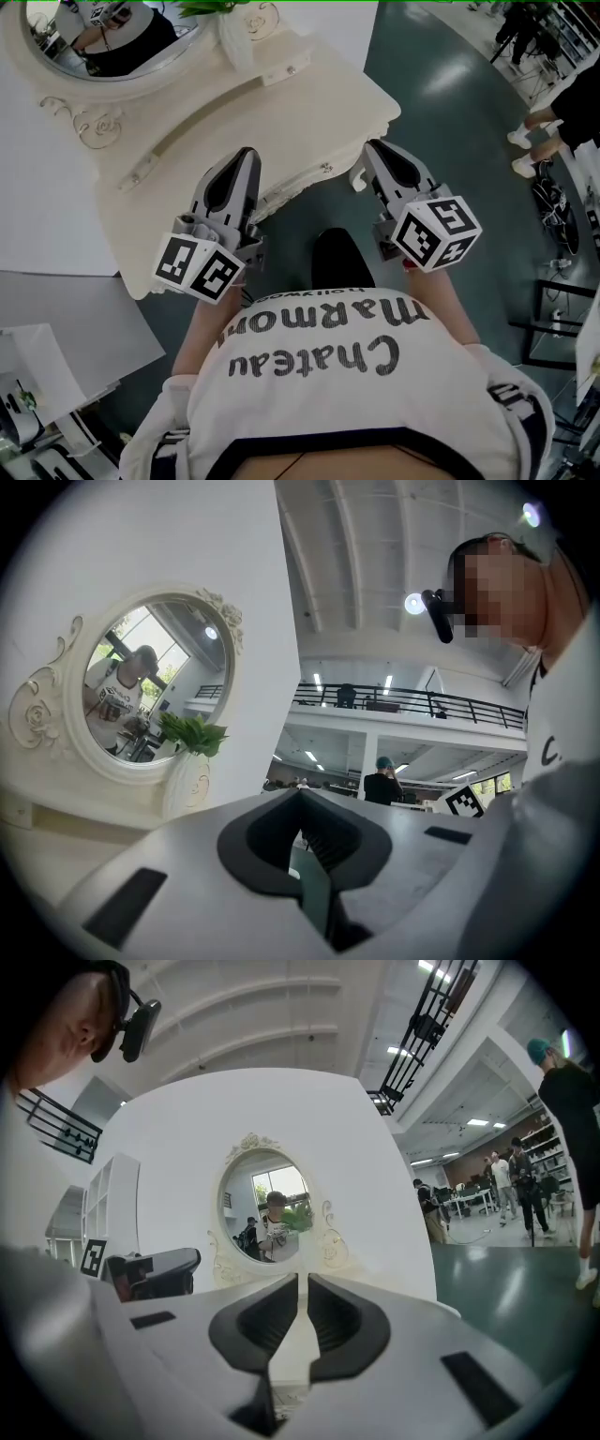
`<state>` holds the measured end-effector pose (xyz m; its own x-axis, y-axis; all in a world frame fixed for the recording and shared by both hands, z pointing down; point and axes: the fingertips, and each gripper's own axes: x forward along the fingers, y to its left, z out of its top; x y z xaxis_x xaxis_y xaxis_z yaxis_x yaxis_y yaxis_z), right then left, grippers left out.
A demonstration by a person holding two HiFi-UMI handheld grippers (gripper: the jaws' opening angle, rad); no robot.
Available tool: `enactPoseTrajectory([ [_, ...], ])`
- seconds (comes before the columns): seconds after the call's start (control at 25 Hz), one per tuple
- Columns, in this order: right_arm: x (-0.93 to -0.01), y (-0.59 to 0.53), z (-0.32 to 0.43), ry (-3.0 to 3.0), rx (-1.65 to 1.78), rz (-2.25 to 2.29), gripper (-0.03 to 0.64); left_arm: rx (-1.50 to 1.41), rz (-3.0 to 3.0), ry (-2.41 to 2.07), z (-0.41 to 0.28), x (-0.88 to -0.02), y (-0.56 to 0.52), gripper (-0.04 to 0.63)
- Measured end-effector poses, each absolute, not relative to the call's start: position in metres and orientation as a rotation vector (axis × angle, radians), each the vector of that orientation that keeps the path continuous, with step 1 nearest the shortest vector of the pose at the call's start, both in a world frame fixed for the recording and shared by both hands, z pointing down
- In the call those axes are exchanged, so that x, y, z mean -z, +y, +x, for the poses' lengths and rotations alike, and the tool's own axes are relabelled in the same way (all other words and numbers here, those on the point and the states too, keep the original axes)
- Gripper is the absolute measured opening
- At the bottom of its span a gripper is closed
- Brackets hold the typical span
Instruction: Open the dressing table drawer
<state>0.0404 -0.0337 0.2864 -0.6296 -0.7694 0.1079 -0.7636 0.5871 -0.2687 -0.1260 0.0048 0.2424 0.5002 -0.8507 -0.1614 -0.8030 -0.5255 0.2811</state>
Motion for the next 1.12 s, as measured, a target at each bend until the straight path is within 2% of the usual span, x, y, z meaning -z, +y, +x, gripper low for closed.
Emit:
enactPoseTrajectory([
  [0.6, -0.291, -0.231, 0.011, 2.976, 0.433, -0.909, 0.049, 0.587, 2.455, -1.739, -0.136, -0.222, -0.148, 0.023],
  [1.12, -0.342, -0.318, -0.021, 3.048, 0.505, -0.863, 0.048, 0.497, 2.304, -1.884, -0.168, -0.258, -0.188, 0.023],
])
